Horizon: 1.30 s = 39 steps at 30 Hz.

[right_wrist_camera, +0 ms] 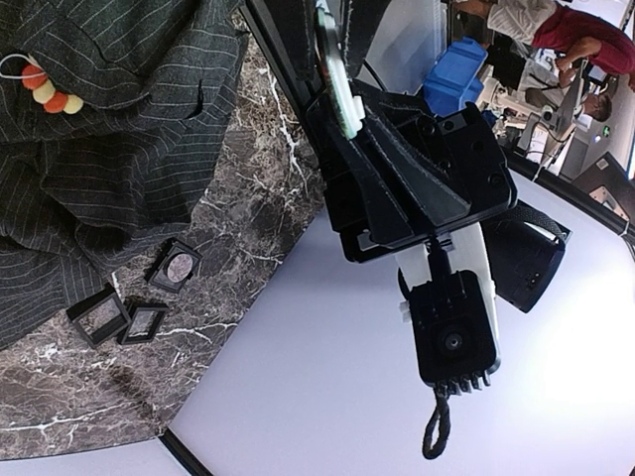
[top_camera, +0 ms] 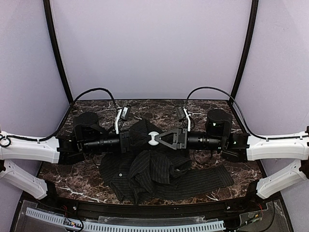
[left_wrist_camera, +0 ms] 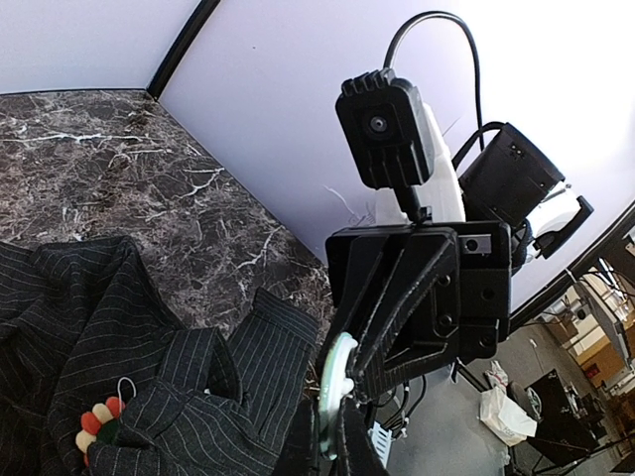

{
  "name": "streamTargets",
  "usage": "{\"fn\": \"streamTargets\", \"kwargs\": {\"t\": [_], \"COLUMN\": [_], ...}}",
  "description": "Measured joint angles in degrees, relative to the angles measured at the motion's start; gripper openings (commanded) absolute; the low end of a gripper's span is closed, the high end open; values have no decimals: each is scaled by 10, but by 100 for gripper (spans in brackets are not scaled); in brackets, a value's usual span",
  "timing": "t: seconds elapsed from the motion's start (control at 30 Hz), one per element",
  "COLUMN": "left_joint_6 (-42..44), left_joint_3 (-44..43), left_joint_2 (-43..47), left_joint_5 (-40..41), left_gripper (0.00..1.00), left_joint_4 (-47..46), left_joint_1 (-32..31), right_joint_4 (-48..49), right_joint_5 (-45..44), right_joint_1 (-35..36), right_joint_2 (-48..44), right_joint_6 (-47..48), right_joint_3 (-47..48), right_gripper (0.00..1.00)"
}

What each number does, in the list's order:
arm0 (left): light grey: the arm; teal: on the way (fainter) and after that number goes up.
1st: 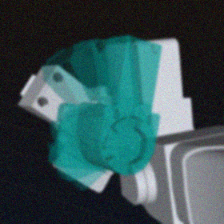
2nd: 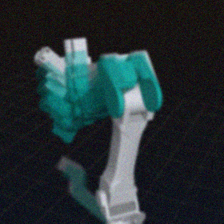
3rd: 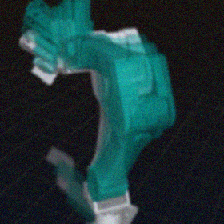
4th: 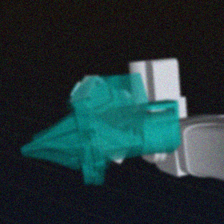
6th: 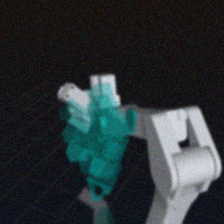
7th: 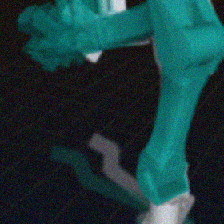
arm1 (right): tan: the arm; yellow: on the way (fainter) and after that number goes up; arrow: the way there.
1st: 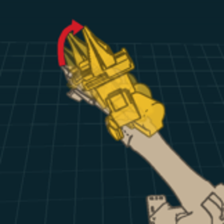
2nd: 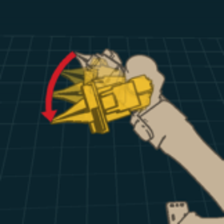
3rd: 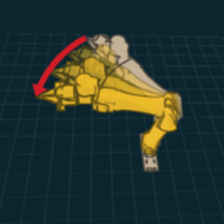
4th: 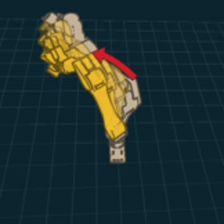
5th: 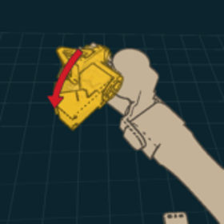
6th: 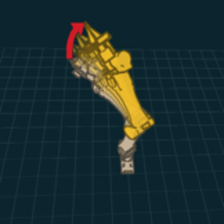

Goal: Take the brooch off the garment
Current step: Close the brooch securely.

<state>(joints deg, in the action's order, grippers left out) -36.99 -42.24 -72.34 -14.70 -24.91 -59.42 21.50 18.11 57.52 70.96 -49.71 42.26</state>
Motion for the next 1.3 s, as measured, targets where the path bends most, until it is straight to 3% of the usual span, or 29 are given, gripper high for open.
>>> {"fn": "streamTargets", "kwargs": {"t": [0.53,0.83,1.03,1.3], "left_joint_6": [-7,-9,-7,-3], "left_joint_3": [0,0,1,0], "left_joint_2": [-5,-9,-9,-7], "left_joint_5": [-6,-8,0,17], "left_gripper": [1,1,1,1], "left_joint_4": [-15,-28,-28,19], "left_joint_1": [-7,-8,-5,-5], "right_joint_4": [53,94,107,102], "right_joint_5": [-1,3,-5,-15], "right_joint_1": [2,1,-18,-38], "right_joint_2": [-15,-19,-21,-33], "right_joint_6": [-23,-27,-25,9], "right_joint_3": [-36,-56,-63,-63], "right_gripper": [3,10,23,59]}}
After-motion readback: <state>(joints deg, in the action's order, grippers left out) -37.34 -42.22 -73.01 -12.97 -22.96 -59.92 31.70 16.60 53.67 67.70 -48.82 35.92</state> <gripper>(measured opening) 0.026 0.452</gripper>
